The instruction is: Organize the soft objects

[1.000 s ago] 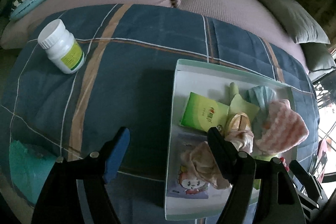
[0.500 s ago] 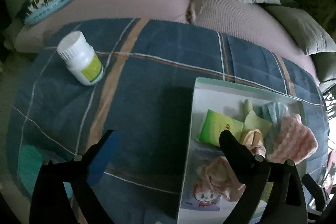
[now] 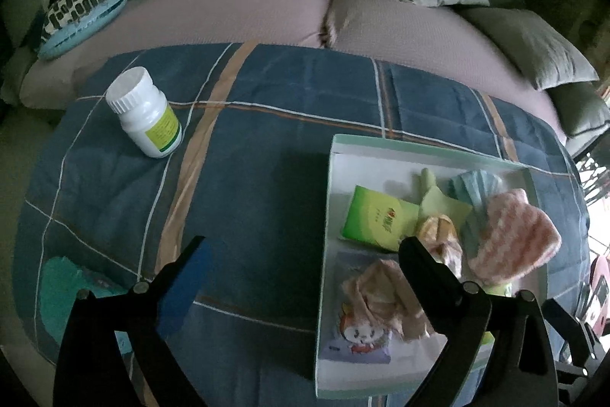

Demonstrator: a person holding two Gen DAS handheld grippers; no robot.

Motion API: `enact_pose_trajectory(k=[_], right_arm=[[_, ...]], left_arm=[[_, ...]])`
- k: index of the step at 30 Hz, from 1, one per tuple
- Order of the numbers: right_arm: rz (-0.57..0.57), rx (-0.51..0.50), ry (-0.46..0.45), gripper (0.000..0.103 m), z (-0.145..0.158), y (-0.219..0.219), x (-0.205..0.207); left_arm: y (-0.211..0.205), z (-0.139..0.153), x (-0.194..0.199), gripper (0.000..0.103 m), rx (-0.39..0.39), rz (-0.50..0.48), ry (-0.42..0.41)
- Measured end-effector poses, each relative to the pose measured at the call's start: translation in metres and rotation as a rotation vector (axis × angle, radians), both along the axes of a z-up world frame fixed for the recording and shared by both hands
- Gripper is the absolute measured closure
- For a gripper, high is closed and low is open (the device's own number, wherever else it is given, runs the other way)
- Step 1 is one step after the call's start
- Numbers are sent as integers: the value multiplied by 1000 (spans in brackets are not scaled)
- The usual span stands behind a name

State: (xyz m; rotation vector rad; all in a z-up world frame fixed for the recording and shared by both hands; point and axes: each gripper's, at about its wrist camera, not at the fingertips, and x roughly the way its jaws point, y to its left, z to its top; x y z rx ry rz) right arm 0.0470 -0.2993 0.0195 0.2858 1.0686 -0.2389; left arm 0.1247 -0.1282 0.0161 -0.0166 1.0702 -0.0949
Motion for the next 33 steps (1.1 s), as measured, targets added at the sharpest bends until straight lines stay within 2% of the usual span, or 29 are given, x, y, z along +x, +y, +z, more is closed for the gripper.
enact_pose_trajectory(k=[7,14,20,26,33], right_arm=[[12,-10,4,0,-3,9,-15],[38,-25,22,0,-11,23,-35],[73,-39,57,0,-23,39,-59],[83,-54,54,0,-21,48,-69],[78,-65,56,0,-23,52,-79]], left_arm=[[2,4,-27,5,-3,14,-23],[14,1,-57,5,86,33,-47],[36,-10,-78,5,128,68,-12],[54,-12,-96,5,149,85,-2],[59,-14,-110,5,168,92,3]])
